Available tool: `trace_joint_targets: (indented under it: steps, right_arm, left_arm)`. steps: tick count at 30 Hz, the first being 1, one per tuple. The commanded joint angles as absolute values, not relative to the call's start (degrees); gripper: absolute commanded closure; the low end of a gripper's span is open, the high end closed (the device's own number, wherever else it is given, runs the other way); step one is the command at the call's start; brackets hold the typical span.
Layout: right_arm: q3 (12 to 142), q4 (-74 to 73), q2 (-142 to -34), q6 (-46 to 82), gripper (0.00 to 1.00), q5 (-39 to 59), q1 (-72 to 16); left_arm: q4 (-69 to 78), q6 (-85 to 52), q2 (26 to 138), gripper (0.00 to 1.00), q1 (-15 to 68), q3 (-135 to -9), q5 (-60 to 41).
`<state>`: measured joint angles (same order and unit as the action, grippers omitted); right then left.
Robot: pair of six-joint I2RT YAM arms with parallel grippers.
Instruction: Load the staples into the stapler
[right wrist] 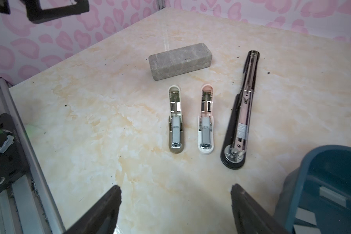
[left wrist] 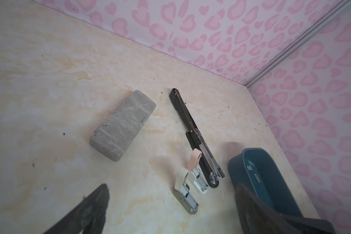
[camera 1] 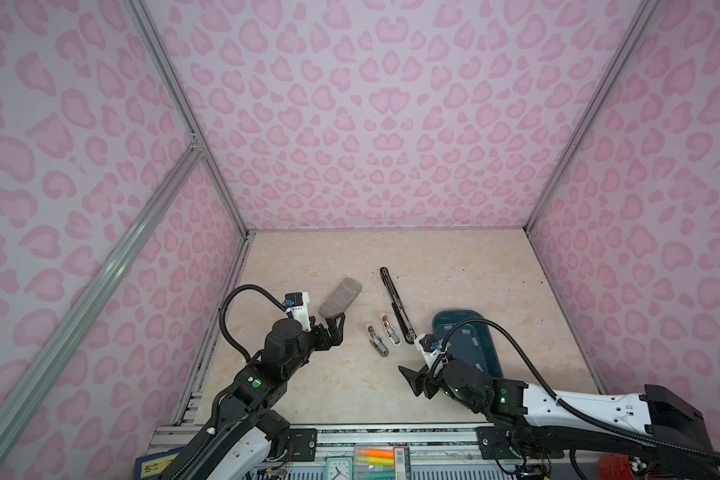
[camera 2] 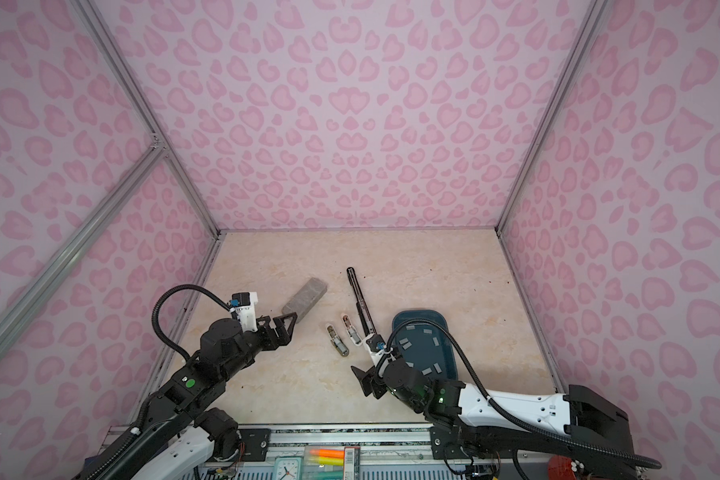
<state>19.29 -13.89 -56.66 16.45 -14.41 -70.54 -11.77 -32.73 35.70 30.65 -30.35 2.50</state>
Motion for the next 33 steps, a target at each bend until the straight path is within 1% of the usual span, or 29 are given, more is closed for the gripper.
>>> trace_joint_targets:
  steps: [1,3,5,7,8,10,11,14,15,16,17,19,23,25,26,28,33]
  right_arm:
    - [18.60,-23.60,-58.87,9.77,0.15,-11.04,-72.89]
    - [18.30,-24.26,-60.44,9.85,0.16,-13.16,-73.99]
    - [17.83,-24.41,-62.20,9.86,0.19,-14.97,-74.03]
    - [17.02,-25.09,-63.62,9.57,0.23,-16.60,-74.05]
    - [16.90,-24.99,-63.87,9.67,0.25,-16.78,-74.00]
    - [16.37,-25.91,-64.09,9.73,0.27,-15.98,-74.00]
    - [16.35,-26.10,-64.19,9.76,0.27,-15.59,-74.00]
    - [17.34,-26.28,-66.26,10.73,0.27,-17.37,-73.68]
    - [18.40,-25.54,-67.50,10.82,0.27,-17.61,-73.14]
    - [20.06,-24.17,-68.98,10.98,0.27,-17.51,-72.36]
    - [21.25,-23.60,-70.84,10.99,0.28,-17.28,-71.76]
    - [23.51,-24.02,-75.12,10.90,0.29,-16.35,-70.58]
    - [27.84,-23.52,-81.68,10.70,0.31,-15.33,-69.52]
    - [30.42,-20.67,-83.69,12.01,0.35,-15.56,-69.51]
    - [30.75,-20.03,-83.76,12.93,0.36,-15.71,-69.81]
    - [29.47,-19.98,-82.29,14.91,0.36,-15.65,-70.82]
    - [25.25,-16.57,-74.58,18.62,0.36,-19.73,-74.86]
  left_arm:
    - [-13.53,-30.43,34.33,0.02,30.59,-33.00,1.78]
    - [-12.59,-30.76,33.97,0.02,30.59,-33.52,3.34]
    - [-8.97,-30.65,34.76,0.02,30.58,-34.28,1.84]
    - [-5.65,-31.75,37.34,0.02,30.59,-36.21,1.60]
    - [-5.29,-32.70,39.21,0.02,30.59,-37.80,2.05]
    - [-5.97,-35.12,43.54,0.01,30.59,-42.23,2.17]
    - [-5.48,-35.50,45.57,0.06,30.65,-43.49,0.48]
    - [-3.42,-33.89,47.48,0.08,31.60,-42.19,-4.46]
    - [-3.35,-33.32,46.95,0.06,31.81,-41.24,-4.03]
    - [-3.73,-32.91,45.95,0.00,31.82,-39.95,-1.73]
    - [-4.59,-32.87,44.99,0.03,31.82,-39.42,1.36]
    - [-5.84,-32.85,42.75,0.03,31.81,-38.94,7.77]
    - [-0.59,-32.59,41.14,0.03,31.82,-36.93,8.62]
    - [-2.85,-33.75,43.28,0.03,31.73,-39.18,10.52]
    - [-5.04,-34.87,44.47,0.03,31.73,-40.57,11.31]
    - [-6.61,-36.56,46.53,0.03,31.64,-42.41,8.64]
    - [-3.37,-41.78,49.22,0.03,31.51,-41.07,2.05]
